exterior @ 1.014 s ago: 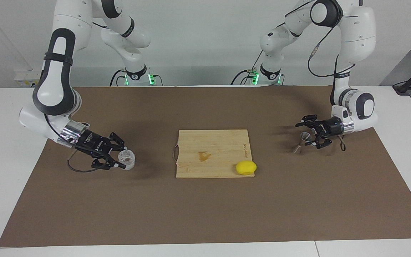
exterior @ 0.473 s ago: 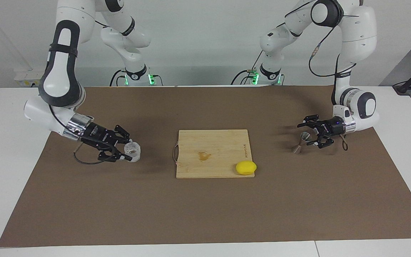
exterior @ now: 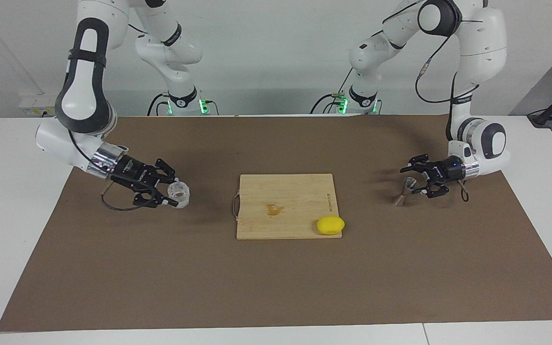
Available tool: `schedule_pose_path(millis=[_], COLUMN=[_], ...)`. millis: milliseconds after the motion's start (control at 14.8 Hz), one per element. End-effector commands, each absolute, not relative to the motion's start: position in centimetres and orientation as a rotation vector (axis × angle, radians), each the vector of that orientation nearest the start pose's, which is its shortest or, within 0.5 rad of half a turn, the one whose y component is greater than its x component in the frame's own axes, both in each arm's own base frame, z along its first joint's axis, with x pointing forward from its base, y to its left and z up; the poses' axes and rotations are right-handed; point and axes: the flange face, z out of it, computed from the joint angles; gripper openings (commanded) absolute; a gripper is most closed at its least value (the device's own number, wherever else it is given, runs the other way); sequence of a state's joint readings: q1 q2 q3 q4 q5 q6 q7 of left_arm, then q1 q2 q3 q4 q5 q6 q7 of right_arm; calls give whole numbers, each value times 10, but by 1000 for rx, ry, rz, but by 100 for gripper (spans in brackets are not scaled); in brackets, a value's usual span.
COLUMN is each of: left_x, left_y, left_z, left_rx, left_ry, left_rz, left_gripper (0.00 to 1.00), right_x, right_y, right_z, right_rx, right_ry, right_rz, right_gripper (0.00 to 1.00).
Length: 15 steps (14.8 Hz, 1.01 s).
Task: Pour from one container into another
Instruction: 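Grasp the small metal cup with the left gripper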
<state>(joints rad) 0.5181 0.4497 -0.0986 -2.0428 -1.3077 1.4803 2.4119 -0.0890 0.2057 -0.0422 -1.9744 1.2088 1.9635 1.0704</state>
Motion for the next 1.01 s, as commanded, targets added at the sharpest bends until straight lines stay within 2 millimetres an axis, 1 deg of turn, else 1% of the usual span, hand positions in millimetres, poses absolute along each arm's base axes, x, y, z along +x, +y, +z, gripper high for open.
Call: schedule_pose_path(millis=[0, 135, 203, 270, 406, 676, 744, 879, 946], left_x=[532, 532, 533, 533, 534, 537, 537, 539, 539], left_y=[125, 125, 124, 124, 125, 126, 126, 127, 127], left_z=[258, 258, 257, 257, 257, 259, 260, 261, 261], left_rx=[1389, 1389, 1391, 1393, 1393, 1397, 1395, 1395, 1395], left_ry=[-1091, -1091, -1092, -1092, -1094, -1100, -1102, -1107, -1107], left_rz=[1276, 1276, 1275, 1275, 1276, 1283, 1283, 1285, 1285], left_gripper=[67, 67, 65, 60, 58, 58, 56, 46, 42], right_x=[588, 587, 587, 587, 587, 586, 586, 586, 586], right_y=[-15, -14, -15, -15, -15, -14, -14, -14, -14], right_z=[387, 386, 386, 386, 386, 384, 384, 384, 384], right_rx=[-1320, -1319, -1321, -1319, -1312, -1309, -1308, -1309, -1308], right_ry=[1766, 1769, 1770, 1772, 1779, 1783, 1784, 1785, 1786], right_rz=[773, 773, 771, 771, 776, 781, 782, 781, 782], right_gripper=[0, 0, 0, 0, 0, 0, 0, 0, 0])
